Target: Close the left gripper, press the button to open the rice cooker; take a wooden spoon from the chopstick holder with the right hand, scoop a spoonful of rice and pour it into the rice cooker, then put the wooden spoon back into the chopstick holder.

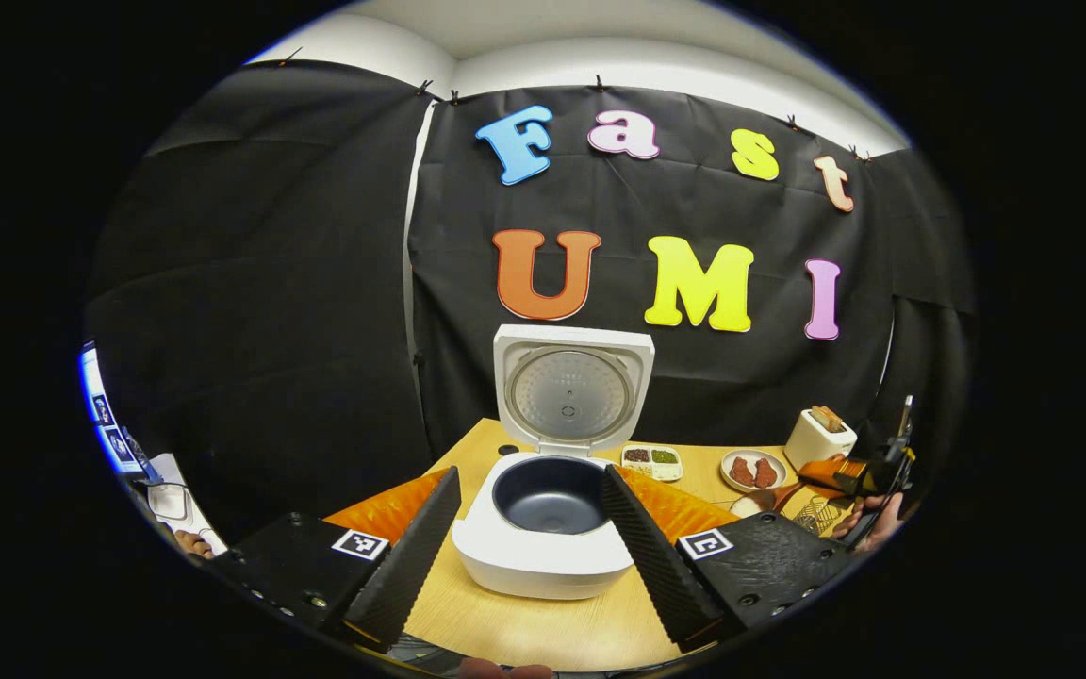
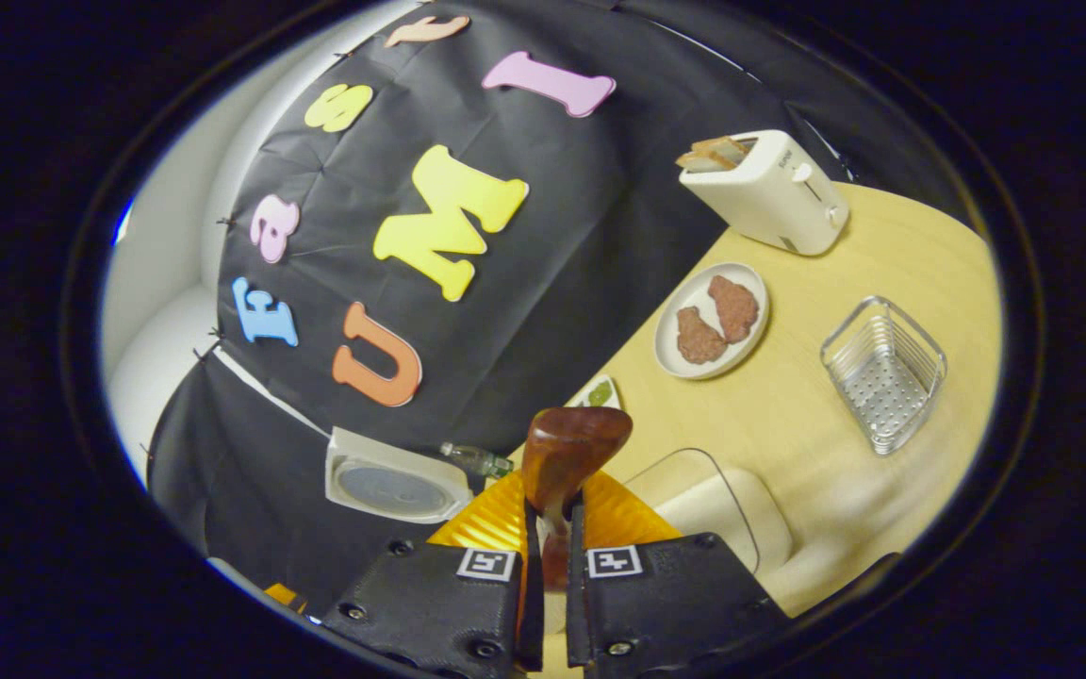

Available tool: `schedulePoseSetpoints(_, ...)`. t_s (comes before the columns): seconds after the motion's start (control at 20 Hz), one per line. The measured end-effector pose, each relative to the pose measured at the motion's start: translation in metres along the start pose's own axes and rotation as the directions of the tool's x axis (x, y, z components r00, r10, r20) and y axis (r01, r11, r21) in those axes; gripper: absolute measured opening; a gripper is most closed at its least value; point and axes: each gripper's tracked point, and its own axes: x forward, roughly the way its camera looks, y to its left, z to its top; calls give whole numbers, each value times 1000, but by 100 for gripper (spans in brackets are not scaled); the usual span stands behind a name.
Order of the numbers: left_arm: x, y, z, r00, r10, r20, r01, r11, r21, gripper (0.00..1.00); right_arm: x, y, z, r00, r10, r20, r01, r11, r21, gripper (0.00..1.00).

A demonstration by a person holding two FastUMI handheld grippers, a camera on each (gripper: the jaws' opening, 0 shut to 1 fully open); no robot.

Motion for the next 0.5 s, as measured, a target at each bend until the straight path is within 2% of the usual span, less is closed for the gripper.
schedulePoseSetpoints(0.15, 1, 8, -1, 1000, 11, 6, -11, 1000, -20, 96, 6, 59, 4, 996, 89, -8, -90, 996, -29, 14)
schedulePoseSetpoints(0.3, -2, 17, -6, 1000, -3, 0, 3, 1000, -25, 96, 23, 118, -10, 986, 161, -31, -162, 986, -41, 14)
schedulePoseSetpoints(0.5, -6, 30, -16, 999, -54, -8, 54, 998, 35, 95, 59, 168, -47, 979, 190, -80, -197, 975, -99, 14)
